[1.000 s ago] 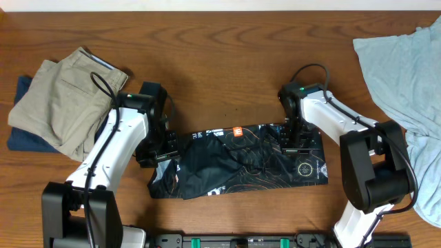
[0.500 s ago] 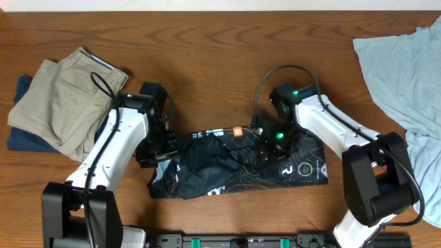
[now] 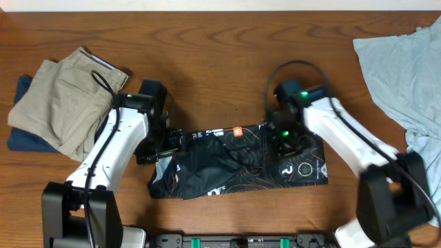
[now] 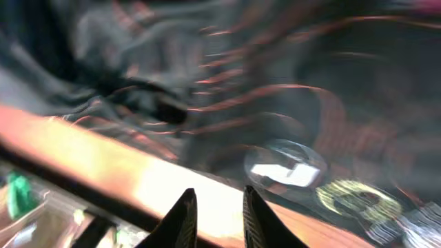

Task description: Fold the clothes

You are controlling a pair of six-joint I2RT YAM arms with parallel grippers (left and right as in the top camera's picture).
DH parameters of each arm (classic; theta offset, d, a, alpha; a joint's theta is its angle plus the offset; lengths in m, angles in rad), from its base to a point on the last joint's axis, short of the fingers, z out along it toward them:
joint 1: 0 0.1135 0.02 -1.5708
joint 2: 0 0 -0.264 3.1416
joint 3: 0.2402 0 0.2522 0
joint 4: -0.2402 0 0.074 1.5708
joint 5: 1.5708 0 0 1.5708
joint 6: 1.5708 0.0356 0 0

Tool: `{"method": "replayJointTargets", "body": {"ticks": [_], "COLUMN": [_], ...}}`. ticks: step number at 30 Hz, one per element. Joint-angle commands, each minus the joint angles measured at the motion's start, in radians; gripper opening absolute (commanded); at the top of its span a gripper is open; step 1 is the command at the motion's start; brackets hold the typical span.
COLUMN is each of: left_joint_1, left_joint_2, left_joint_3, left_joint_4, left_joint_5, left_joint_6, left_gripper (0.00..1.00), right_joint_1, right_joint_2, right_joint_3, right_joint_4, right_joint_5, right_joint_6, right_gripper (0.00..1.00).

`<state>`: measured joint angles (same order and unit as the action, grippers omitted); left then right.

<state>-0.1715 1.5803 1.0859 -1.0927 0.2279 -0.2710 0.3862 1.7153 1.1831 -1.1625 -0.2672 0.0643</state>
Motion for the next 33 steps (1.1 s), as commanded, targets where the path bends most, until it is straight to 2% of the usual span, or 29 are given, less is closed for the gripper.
{"method": "replayJointTargets", "body": {"ticks": [1, 5, 17, 26, 27, 29, 31, 33], "left_joint_1": [0.000, 0.000, 0.000, 0.000, 0.000, -0.001, -0.002, -0.002], "left_joint_2": [0.003, 0.032, 0.188, 0.269, 0.270, 0.270, 0.269, 0.269], "left_joint_3": [-0.002, -0.010, -0.106, -0.180, -0.189, -0.196, -0.196, -0.193], "left_joint_4": [0.011, 0.008, 0.114, 0.211, 0.218, 0.224, 0.224, 0.224], "left_joint_5": [-0.017, -0.056, -0.098, 0.045, 0.050, 0.053, 0.053, 0.057], "left_joint_6": [0.080, 0.084, 0.121, 0.140, 0.140, 0.140, 0.140, 0.140], "left_gripper": [0.87, 0.87, 0.87, 0.86, 0.82, 0.68, 0.44, 0.25], "right_joint_1": [-0.015, -0.015, -0.015, -0.015, -0.015, -0.015, -0.015, -0.015], "right_joint_2": [-0.085, -0.120, -0.120, -0.120, -0.120, -0.120, -0.120, -0.120], "right_joint_3": [0.021, 0.021, 0.020, 0.020, 0.020, 0.020, 0.020, 0.020], "right_joint_4": [0.000, -0.001, -0.002, 0.003, 0.003, 0.003, 0.003, 0.003], "right_joint_5": [0.174, 0.174, 0.174, 0.174, 0.174, 0.174, 0.174, 0.174], "right_joint_6": [0.134, 0.142, 0.145, 0.145, 0.145, 0.145, 0.145, 0.146], "right_gripper": [0.24, 0.31, 0.33, 0.33, 0.32, 0.33, 0.32, 0.32]}}
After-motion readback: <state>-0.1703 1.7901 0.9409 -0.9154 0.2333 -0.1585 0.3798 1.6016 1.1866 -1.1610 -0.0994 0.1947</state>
